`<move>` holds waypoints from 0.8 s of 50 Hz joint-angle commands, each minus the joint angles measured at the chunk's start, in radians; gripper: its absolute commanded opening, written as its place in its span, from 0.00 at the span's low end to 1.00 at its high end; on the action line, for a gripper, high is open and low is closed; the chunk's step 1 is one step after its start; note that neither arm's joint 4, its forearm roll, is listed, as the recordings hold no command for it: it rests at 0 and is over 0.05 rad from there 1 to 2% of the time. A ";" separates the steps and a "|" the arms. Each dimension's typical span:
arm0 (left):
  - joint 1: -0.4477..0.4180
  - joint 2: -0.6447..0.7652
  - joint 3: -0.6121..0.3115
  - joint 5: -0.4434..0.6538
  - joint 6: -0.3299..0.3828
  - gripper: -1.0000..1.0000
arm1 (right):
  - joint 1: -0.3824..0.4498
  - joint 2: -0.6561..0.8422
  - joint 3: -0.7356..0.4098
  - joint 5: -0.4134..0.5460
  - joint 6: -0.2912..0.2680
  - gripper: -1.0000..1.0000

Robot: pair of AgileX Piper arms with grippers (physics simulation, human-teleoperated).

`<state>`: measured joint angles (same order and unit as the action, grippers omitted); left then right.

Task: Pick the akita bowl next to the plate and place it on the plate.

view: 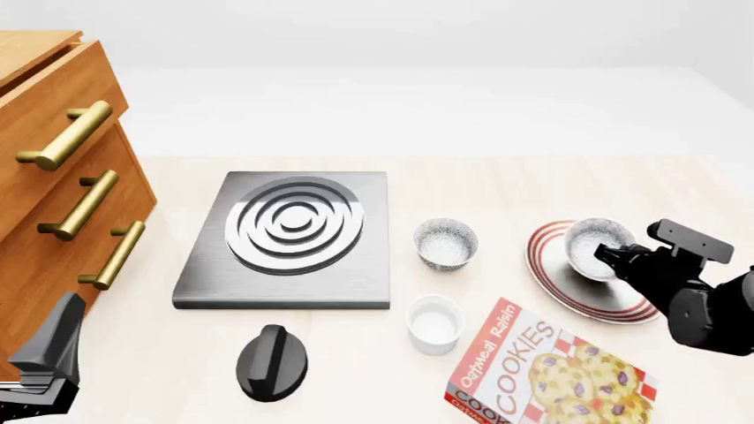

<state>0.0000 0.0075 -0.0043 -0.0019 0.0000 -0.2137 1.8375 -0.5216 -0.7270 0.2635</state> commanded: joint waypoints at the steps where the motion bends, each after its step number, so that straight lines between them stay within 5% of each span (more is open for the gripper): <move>1: 0.000 0.000 0.000 0.000 0.000 1.00 | 0.001 0.020 -0.006 0.003 0.002 0.00; 6: 0.000 0.000 0.000 0.000 0.000 1.00 | 0.003 0.019 -0.008 0.009 0.002 0.00; 7: 0.000 0.000 0.000 0.000 0.000 1.00 | 0.004 0.016 -0.008 0.011 0.002 1.00; 26: 0.000 0.000 0.000 0.000 0.000 1.00 | 0.000 -0.016 -0.008 0.033 0.013 1.00; 40: 0.000 0.000 0.000 0.000 0.000 1.00 | -0.009 -0.206 -0.014 0.156 0.079 1.00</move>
<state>0.0000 0.0075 -0.0043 -0.0019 0.0000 -0.2200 1.7384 -0.5362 -0.6363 0.3061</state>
